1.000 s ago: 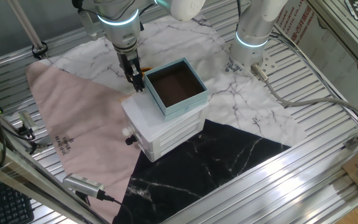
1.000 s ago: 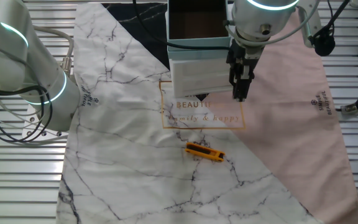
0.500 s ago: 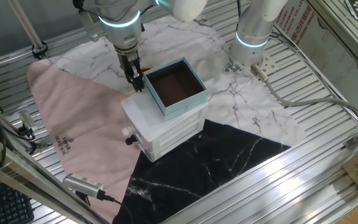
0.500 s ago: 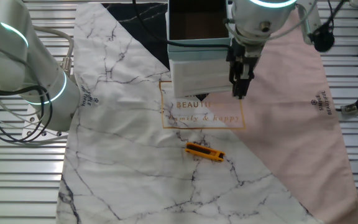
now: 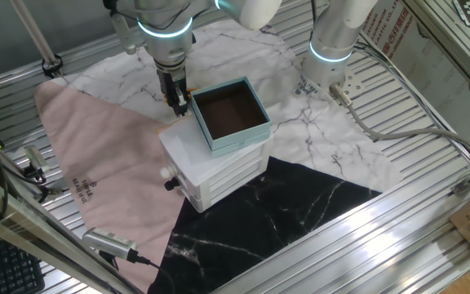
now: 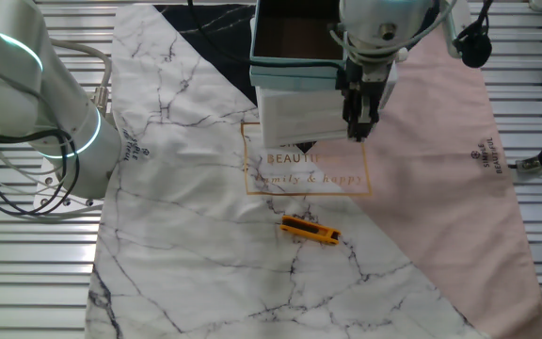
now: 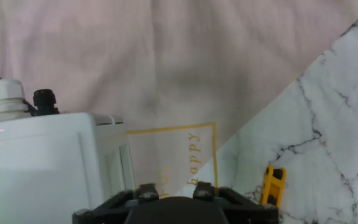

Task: Grasp the handle and open the drawer

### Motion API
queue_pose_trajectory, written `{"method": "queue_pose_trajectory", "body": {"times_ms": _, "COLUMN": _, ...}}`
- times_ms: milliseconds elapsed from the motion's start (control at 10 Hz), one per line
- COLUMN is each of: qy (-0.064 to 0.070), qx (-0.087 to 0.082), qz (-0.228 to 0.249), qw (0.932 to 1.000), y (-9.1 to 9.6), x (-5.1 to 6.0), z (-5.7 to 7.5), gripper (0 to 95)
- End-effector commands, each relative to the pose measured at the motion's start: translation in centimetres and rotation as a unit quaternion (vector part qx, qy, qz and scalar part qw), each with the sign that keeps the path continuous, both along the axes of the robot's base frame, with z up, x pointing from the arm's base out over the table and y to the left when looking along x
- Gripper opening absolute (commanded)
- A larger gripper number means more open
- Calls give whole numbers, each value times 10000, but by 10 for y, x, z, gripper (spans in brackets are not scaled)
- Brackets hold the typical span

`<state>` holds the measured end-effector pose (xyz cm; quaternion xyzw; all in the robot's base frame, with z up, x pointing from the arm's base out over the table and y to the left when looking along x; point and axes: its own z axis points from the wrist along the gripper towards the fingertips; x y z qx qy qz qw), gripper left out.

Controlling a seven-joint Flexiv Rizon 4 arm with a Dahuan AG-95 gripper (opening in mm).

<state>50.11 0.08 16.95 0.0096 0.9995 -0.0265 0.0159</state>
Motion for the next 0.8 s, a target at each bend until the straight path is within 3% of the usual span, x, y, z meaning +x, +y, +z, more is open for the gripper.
{"method": "queue_pose_trajectory", "body": {"times_ms": 100, "qy": -28, "qx": -4, "qz": 1, "qw": 10000, "y": -1, "x": -1, "z": 1, "gripper": 0}}
{"method": "queue_pose_trajectory", "body": {"times_ms": 800, "qy": -66, "qx": 36, "qz": -26, "qw": 10000, "y": 0, "x": -2, "z": 2, "gripper": 0}}
